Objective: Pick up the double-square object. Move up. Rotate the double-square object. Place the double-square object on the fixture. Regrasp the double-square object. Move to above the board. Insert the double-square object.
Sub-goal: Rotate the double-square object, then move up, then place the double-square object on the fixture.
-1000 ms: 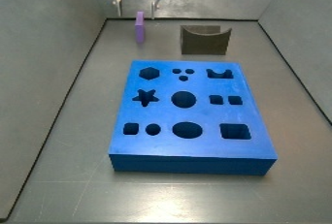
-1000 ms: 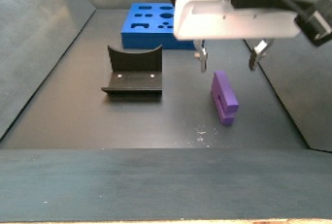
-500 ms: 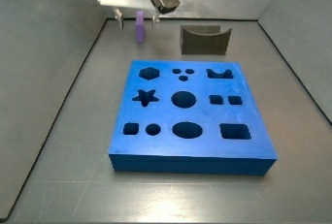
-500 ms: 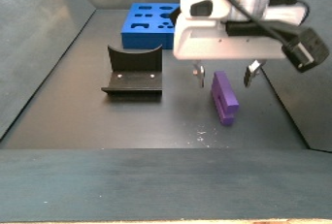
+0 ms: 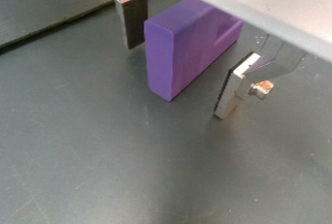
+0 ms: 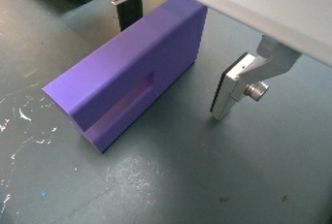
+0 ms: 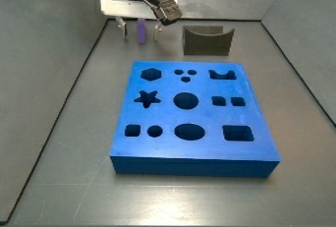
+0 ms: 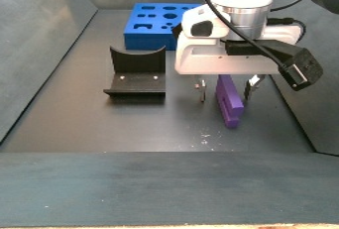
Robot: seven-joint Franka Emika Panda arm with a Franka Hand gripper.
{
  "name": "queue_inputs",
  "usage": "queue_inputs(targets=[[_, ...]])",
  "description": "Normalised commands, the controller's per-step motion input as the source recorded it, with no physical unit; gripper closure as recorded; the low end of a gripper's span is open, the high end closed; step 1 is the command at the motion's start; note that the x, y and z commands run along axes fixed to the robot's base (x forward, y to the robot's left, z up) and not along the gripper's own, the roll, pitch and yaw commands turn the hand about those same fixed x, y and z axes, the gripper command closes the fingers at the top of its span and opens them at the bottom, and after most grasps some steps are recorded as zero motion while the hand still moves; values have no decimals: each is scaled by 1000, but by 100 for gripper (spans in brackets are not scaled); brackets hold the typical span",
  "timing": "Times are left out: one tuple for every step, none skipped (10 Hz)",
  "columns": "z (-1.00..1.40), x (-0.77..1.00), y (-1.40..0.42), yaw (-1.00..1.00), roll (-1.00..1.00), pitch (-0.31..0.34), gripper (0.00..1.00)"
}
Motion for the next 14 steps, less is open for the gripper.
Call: queue_inputs(targets=[[-167,32,1,33,-77,-30,0],[-168,24,0,33,-78,-24,0],[-168,25,1,33,-77,-25,0],[-167,25,1,33,-77,-25,0],[0,0,0,0,0,0,100],[1000,0,0,0,0,0,100],[1000,-11,-1,-1,-1,9,100],[981,-31,1,-6,2,32,100],[906,-26,5,-9,6,39,100],[737,-18,8,-14,15,45,100],[600,-21,9,-17,23,45,100],[412,-28,10,-20,33,44,100],[316,-30,10,-21,38,40,100],[1000,0,0,0,0,0,100]])
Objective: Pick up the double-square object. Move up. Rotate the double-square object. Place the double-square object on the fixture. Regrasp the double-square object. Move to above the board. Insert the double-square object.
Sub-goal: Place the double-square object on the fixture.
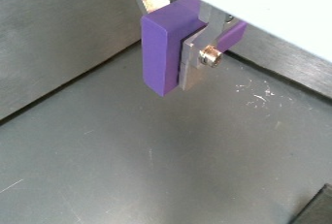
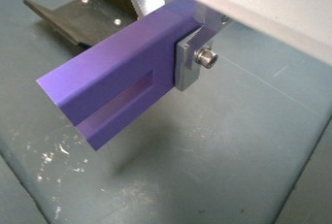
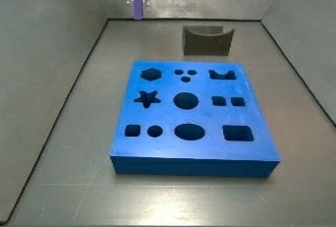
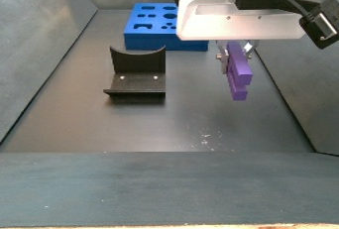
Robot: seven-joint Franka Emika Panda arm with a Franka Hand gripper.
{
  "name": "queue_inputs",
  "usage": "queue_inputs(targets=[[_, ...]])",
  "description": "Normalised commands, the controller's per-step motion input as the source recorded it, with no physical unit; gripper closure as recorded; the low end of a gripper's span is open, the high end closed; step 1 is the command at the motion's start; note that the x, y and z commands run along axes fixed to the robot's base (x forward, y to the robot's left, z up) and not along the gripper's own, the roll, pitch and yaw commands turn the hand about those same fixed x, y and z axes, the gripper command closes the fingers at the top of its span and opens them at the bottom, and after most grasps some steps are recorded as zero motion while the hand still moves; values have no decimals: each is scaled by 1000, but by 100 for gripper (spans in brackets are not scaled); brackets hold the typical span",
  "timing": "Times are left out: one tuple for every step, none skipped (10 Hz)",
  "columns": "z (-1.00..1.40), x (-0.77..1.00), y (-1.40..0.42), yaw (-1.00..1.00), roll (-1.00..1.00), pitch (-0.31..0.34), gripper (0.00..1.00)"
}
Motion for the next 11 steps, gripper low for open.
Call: queue_inputs(targets=[[1000,6,3,2,6,1,100],[1000,-5,4,-2,9,20,100],[1000,-10,6,-4,12,26,100],[1000,-14,12,-10,22,31,100],[1000,-18,17,-14,29,38,100],[986,-21,23,-19,36,46,100],[839,-19,24,-22,41,55,100],[642,-7,22,-19,43,63,100],[493,0,21,-15,43,72,100],[341,3,19,-10,41,81,100],[319,1000,225,166,-396,-189,100]])
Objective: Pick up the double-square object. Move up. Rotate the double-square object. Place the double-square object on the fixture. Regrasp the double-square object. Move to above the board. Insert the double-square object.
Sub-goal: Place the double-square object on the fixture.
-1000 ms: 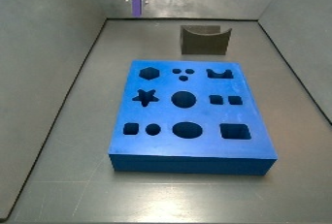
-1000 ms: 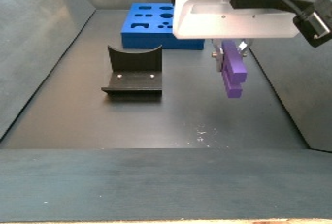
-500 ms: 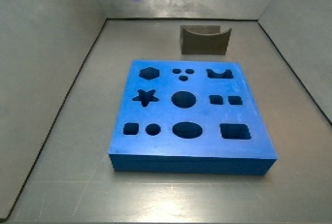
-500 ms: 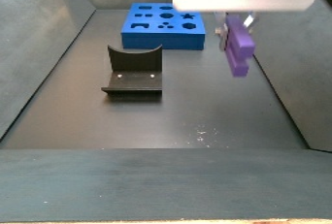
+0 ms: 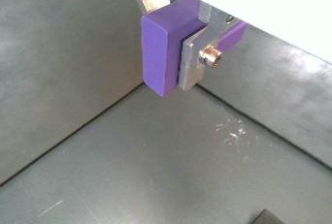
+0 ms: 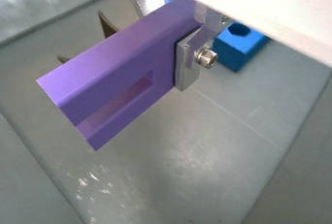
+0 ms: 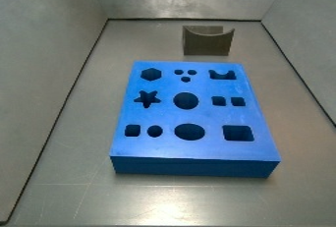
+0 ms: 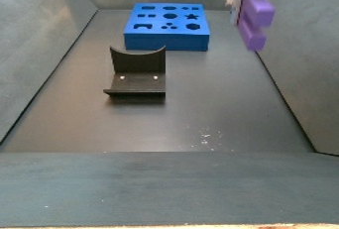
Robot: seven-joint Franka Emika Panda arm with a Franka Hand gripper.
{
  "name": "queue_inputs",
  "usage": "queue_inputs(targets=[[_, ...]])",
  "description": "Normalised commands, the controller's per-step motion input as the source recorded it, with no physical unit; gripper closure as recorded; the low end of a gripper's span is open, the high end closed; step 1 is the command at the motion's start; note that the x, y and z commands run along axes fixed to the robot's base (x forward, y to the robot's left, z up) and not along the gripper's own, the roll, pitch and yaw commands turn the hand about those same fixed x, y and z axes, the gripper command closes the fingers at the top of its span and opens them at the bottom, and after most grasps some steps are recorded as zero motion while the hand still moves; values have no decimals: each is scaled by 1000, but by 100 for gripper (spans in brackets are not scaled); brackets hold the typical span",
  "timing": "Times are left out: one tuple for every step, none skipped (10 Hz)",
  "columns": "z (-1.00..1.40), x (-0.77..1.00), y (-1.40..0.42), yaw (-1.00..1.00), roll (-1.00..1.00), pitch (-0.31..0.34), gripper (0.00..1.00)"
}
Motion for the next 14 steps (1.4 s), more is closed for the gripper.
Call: queue_inputs(targets=[[277,1000,224,159,-400,-150,100],[255,1000,214,107,-388,-91,100],[234,1000,202,41,-327,-14,100],[216,1000,192,15,-275,42,100],[204,1000,183,5,-246,69,100],[178,1000,168,-11,-211,97,100],[164,1000,162,-21,-198,103,100],[144,1000,150,-33,-196,110,100],[132,1000,146,-36,-196,107,100],[116,1000,137,-42,-198,104,100],[101,1000,128,-45,-201,106,100],[88,1000,119,-46,-204,103,100],[77,1000,112,-47,-205,102,100],[68,1000,104,-50,-204,106,100]])
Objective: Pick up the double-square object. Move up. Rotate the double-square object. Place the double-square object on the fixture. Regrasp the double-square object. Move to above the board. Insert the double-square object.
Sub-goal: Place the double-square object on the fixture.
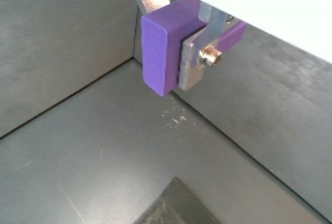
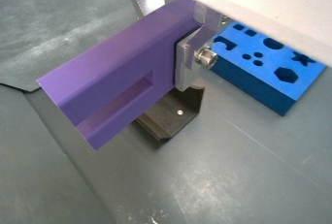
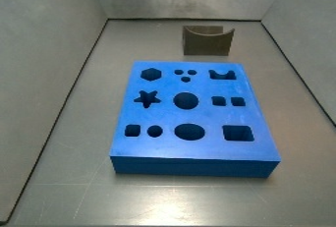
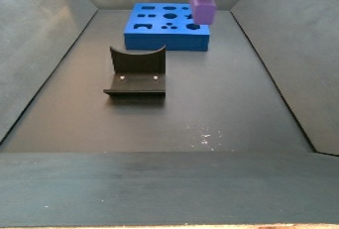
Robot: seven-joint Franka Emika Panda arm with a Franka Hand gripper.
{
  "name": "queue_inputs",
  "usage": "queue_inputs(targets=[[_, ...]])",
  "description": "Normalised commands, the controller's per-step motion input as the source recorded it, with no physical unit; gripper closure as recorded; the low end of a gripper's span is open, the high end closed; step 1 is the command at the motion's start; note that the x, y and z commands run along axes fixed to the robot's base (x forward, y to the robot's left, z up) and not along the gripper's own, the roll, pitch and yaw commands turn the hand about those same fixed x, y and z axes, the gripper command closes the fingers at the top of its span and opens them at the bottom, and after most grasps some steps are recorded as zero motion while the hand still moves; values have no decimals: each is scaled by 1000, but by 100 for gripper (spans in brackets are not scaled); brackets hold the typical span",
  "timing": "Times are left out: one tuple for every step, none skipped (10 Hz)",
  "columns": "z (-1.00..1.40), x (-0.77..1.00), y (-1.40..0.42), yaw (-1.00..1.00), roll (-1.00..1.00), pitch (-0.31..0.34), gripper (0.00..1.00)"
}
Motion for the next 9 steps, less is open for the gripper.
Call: queue_inputs(targets=[[-497,1000,-981,-74,-1000,12,100],[-521,988,-1000,-76,-1000,9,100],[-437,1000,-833,-76,-1000,3,100],[-334,1000,-631,-80,-1000,-2,100],[-272,1000,-472,-85,-1000,6,100],[-199,1000,-328,-90,-1000,26,100],[-135,984,-199,-94,-1000,40,100],[-80,909,-89,-99,-1000,52,100],[-53,830,-26,-108,-991,64,100]])
